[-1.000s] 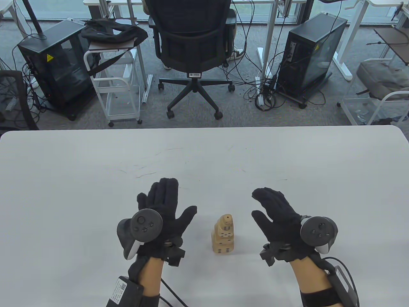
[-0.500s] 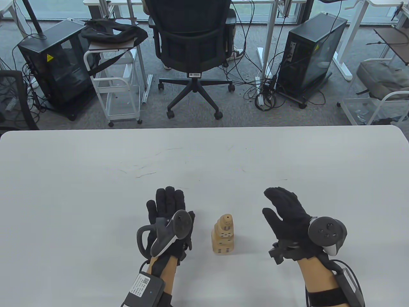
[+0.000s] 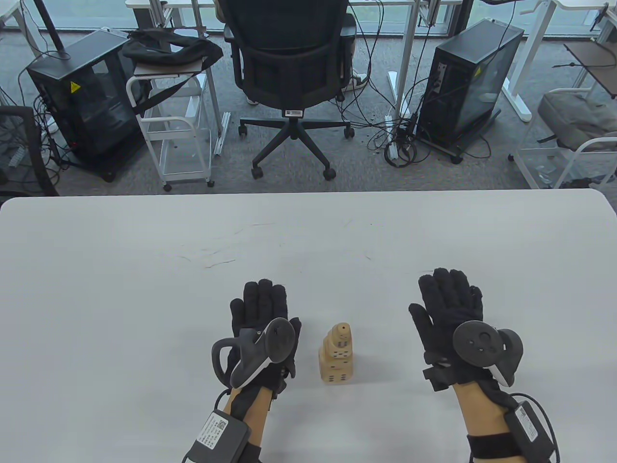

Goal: Stack dice by size with corresponding numbers facing up

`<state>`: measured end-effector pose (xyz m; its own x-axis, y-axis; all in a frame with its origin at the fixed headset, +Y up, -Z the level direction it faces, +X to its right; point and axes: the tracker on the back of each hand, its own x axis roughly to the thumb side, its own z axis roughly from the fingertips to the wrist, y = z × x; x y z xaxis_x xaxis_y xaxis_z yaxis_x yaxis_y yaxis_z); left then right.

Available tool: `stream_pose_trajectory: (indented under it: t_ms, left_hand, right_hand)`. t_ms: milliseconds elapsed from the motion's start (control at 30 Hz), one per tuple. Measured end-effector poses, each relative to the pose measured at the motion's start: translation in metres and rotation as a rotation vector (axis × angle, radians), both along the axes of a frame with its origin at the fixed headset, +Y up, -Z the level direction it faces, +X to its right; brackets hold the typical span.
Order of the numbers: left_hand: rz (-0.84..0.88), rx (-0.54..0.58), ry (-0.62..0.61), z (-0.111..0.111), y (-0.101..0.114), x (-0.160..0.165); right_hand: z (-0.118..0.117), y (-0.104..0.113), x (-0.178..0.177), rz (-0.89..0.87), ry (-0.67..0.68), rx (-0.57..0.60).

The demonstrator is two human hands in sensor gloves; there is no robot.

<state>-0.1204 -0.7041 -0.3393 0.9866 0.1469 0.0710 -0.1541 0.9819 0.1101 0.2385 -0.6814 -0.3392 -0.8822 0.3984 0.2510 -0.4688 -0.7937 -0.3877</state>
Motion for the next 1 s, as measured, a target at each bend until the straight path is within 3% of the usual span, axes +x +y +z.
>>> stream_pose_trajectory:
  t_ms: [300, 533, 1000]
  left_hand:
    - [0.019, -0.009, -0.007, 0.0, 0.0, -0.001]
    - [0.004, -0.017, -0.008, -0.001, -0.002, 0.002]
    - [0.019, -0.033, -0.007, -0.001, -0.003, -0.001]
  right_hand:
    - [-0.015, -0.017, -0.001, 0.196, -0.12, -0.112]
    - [-0.022, -0.032, -0.003, 0.22, -0.112, -0.164]
    - [-0.023, -0.035, -0.003, 0.182, -0.107, -0.197]
